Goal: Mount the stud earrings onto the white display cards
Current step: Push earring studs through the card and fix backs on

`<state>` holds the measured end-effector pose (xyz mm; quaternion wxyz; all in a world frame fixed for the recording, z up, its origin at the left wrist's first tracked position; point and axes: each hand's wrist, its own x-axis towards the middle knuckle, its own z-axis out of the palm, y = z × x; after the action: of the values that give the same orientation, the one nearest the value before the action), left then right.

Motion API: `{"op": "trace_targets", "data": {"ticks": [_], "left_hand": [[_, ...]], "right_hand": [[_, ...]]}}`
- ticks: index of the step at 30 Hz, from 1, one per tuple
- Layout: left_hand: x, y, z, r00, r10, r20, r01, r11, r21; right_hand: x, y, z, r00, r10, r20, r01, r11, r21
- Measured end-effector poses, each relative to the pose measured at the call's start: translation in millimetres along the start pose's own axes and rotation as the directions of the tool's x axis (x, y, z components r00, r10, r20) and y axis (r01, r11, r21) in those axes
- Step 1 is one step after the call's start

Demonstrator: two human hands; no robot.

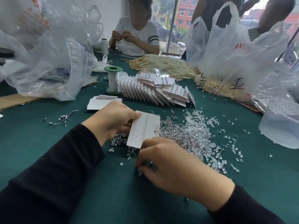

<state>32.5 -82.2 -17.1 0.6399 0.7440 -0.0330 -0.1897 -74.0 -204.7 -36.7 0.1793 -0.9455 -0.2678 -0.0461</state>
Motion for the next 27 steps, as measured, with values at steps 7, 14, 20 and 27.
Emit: {"op": "trace_targets", "data": {"ticks": [7,14,20,27], "left_hand": [[-2.6,0.4,-0.6,0.999,0.02,0.049,-0.024,0.997,0.067],[-8.9,0.7,4.6,0.976,-0.031,0.216,-0.007,0.985,0.174],[-11.6,0.0,9.0,0.97,-0.014,0.241,-0.03,0.983,0.18],[-14.6,-0.2,13.4,0.97,0.046,0.238,-0.094,0.976,0.198]], "right_hand": [[-1.8,6.8,-24.1,0.901,0.253,-0.352,-0.132,0.933,0.333],[0.0,19.0,-29.3,0.763,0.524,-0.378,-0.2,0.748,0.633],[2.9,25.7,-21.7,0.731,0.547,-0.409,-0.209,0.749,0.628],[7.0,24.2,-12.5,0.708,0.49,-0.508,-0.255,0.848,0.464]]}}
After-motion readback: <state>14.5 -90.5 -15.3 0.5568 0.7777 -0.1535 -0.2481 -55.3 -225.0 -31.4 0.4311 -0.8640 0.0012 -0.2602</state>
